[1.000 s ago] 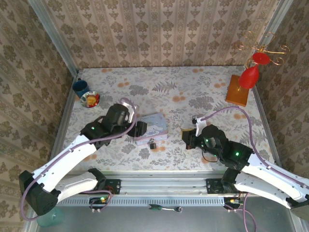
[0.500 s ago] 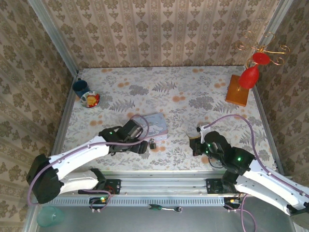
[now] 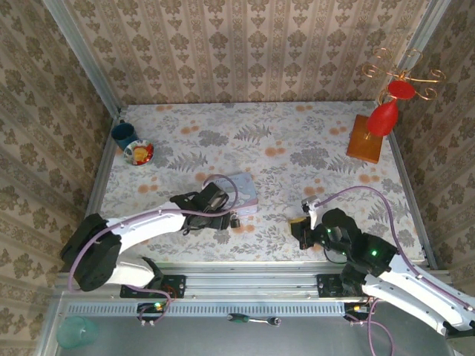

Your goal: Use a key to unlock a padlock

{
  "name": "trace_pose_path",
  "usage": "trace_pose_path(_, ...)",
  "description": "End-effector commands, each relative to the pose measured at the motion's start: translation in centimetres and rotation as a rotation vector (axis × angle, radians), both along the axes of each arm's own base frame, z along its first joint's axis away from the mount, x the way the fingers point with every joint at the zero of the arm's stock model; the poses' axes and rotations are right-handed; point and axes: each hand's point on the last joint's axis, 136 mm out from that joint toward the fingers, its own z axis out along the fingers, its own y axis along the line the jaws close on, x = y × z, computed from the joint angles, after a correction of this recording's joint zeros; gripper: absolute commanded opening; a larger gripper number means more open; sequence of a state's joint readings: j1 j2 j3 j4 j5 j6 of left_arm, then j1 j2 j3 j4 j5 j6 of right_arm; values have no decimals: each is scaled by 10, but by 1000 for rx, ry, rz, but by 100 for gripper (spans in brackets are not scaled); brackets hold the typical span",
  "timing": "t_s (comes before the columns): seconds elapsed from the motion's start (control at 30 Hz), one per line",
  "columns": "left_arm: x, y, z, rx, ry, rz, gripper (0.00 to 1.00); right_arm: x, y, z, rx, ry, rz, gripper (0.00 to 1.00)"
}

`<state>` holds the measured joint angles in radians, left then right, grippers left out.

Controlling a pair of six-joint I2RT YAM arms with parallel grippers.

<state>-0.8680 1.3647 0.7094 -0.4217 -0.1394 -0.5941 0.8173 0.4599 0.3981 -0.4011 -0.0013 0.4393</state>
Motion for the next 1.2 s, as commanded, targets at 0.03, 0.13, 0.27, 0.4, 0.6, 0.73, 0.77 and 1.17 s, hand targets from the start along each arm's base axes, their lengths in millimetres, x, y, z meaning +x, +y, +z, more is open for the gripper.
trace_pose_path(0.03,20,-14,6,-59,-33,63,71,-2,5,-5,5,-15,41,0)
trace_pose_path(0.13,26,-22,6,-69,-28,62,68,0,4,-9,7,-24,32,0)
trace_pose_path(0.27,37,-27,7,-68,-36,72,68,2,1,-17,9,-34,8,0)
trace_pose_path(0.4,52,-28,7,-75,-49,86,68,4,0,-22,8,-39,-1,0)
trace_pose_path(0.6,78,-28,11,-124,-79,105,67,4,1,-22,14,-48,2,0)
trace_pose_path(0.73,84,-34,15,-182,-60,112,68,5,-1,-21,19,-58,-5,0)
trace_pose_path(0.77,84,-34,17,-179,-65,113,68,5,-1,-22,20,-59,-7,0)
trace_pose_path(1.17,44,-36,33,-300,-214,143,69,6,-2,-20,28,-72,-13,0)
